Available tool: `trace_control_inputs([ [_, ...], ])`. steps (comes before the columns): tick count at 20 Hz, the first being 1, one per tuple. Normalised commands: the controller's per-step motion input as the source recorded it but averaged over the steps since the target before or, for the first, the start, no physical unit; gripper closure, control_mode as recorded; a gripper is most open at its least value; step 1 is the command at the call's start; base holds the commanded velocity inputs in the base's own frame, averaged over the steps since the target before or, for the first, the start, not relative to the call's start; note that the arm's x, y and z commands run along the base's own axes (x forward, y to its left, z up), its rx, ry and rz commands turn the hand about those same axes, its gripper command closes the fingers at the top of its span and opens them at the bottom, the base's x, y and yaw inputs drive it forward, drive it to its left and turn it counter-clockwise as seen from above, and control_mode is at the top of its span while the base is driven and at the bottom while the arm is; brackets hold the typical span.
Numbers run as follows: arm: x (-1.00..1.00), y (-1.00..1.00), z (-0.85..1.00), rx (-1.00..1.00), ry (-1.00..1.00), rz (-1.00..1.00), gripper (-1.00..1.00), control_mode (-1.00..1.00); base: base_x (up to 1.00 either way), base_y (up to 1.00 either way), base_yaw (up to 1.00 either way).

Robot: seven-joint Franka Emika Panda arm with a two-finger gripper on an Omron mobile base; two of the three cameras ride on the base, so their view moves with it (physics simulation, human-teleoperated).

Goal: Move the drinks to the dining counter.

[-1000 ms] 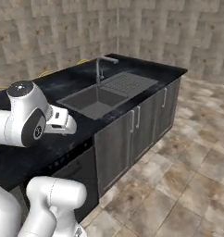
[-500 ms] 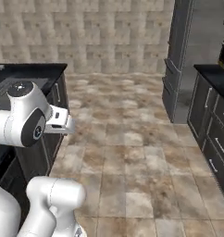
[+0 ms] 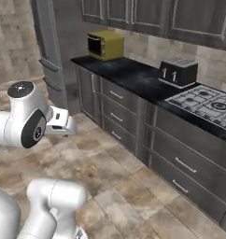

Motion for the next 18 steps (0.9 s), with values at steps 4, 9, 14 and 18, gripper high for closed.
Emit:
trace_control_inputs([
  [4, 0.00, 0.00, 0.00, 0.00, 0.00, 0.00, -1.00, 1.00, 0.00, -0.05, -0.97],
  [9, 0.00, 0.00, 0.00, 0.00, 0.00, 0.00, -1.00, 1.00, 0.00, -0.45, -0.78],
  [14, 0.00, 0.00, 0.00, 0.00, 0.00, 0.00, -1.00, 1.00, 0.07, -0.81, -0.59],
  [18, 0.00, 0.00, 0.00, 0.00, 0.00, 0.00, -1.00, 1.00, 0.87, -0.56, -0.21],
])
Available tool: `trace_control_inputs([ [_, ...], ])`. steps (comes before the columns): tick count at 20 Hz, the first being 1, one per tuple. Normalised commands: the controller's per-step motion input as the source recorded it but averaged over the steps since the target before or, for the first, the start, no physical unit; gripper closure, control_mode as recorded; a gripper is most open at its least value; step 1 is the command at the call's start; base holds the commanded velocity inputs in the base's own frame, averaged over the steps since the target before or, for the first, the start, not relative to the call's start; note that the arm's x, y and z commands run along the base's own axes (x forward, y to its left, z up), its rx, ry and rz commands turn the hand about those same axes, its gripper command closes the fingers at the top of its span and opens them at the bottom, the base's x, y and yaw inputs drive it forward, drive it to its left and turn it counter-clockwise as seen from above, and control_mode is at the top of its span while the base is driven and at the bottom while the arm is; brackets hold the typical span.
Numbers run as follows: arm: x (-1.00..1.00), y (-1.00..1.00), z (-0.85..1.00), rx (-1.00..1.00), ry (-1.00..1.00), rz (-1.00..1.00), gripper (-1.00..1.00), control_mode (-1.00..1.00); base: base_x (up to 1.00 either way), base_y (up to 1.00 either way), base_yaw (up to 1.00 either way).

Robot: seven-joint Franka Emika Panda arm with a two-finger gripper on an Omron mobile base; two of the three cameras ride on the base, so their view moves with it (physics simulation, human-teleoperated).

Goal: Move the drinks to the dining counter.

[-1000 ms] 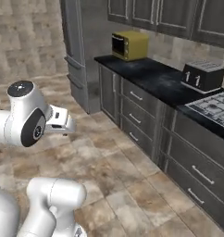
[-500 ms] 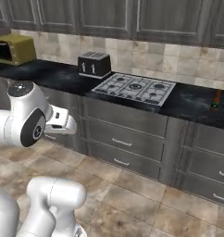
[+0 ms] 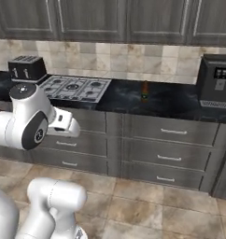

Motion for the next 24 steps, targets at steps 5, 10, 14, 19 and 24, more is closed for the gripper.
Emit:
trace_control_inputs([
  [5, 0.00, 0.00, 0.00, 0.00, 0.00, 0.00, -1.00, 1.00, 1.00, -0.64, -0.06],
  [10, 0.00, 0.00, 0.00, 0.00, 0.00, 0.00, -1.00, 1.00, 1.00, -0.74, 0.00],
  [14, 0.00, 0.00, 0.00, 0.00, 0.00, 0.00, -1.00, 1.00, 1.00, 0.14, 0.00],
  [19, 0.00, 0.00, 0.00, 0.00, 0.00, 0.00, -1.00, 1.00, 1.00, 0.47, 0.00],
  [24, 0.00, 0.00, 0.00, 0.00, 0.00, 0.00, -1.00, 1.00, 1.00, -0.01, -0.01],
])
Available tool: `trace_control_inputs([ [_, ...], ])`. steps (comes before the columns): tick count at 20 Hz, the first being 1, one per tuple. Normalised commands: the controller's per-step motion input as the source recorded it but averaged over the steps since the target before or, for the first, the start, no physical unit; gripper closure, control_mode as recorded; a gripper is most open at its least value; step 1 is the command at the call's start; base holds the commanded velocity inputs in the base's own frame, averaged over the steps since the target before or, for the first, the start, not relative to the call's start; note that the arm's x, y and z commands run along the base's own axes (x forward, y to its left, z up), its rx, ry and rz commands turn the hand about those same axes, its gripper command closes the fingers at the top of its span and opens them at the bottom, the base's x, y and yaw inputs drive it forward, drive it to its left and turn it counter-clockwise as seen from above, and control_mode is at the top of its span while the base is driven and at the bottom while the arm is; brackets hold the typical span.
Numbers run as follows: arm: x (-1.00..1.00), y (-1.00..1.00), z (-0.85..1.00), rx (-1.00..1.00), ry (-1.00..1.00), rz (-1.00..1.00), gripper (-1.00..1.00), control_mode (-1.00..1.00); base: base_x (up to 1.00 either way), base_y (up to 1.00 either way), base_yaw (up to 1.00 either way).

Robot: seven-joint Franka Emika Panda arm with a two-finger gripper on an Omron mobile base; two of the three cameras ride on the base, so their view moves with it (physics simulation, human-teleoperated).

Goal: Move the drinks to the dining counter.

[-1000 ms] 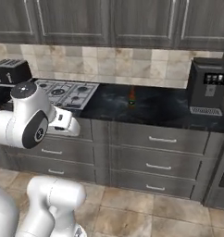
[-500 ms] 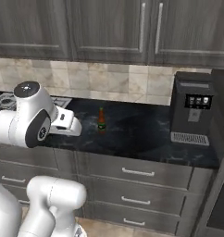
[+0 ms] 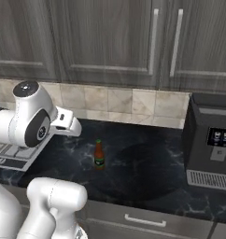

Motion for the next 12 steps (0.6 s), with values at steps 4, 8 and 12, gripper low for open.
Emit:
trace_control_inputs([
  [4, 0.00, 0.00, 0.00, 0.00, 0.00, 0.00, -1.00, 1.00, 0.98, -0.37, -0.06],
  [8, 0.00, 0.00, 0.00, 0.00, 0.00, 0.00, -1.00, 1.00, 0.56, -0.51, -0.21],
  [12, 0.00, 0.00, 0.00, 0.00, 0.00, 0.00, -1.00, 1.00, 0.36, -0.56, -0.42],
])
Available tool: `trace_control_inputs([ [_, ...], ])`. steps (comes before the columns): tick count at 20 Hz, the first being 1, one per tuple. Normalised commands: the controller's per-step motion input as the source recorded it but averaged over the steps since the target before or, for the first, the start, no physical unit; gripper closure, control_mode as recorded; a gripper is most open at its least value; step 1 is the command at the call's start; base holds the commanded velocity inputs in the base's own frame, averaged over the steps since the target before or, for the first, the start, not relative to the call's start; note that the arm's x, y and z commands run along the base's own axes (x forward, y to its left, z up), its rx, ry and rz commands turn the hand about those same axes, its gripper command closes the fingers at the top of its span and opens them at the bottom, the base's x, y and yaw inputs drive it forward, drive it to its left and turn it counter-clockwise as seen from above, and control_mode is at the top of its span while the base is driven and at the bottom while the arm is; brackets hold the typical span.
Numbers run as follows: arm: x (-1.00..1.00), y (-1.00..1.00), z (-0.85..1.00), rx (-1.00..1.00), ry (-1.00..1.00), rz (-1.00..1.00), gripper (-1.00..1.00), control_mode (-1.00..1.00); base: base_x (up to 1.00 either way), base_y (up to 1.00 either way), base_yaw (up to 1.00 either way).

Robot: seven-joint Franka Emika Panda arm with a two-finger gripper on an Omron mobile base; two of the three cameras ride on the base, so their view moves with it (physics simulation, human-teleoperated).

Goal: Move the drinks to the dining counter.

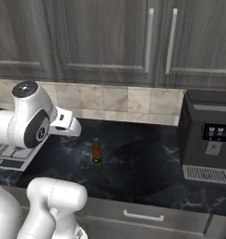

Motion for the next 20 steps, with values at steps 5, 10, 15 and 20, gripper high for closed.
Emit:
trace_control_inputs([
  [5, 0.00, 0.00, 0.00, 0.00, 0.00, 0.00, -1.00, 1.00, 0.69, -0.20, -0.37],
  [10, 0.00, 0.00, 0.00, 0.00, 0.00, 0.00, -1.00, 1.00, 0.77, -0.44, -0.21],
  [15, 0.00, 0.00, 0.00, 0.00, 0.00, 0.00, -1.00, 1.00, 0.69, -0.48, -0.35],
  [20, 0.00, 0.00, 0.00, 0.00, 0.00, 0.00, -1.00, 1.00, 0.65, -0.27, -0.39],
])
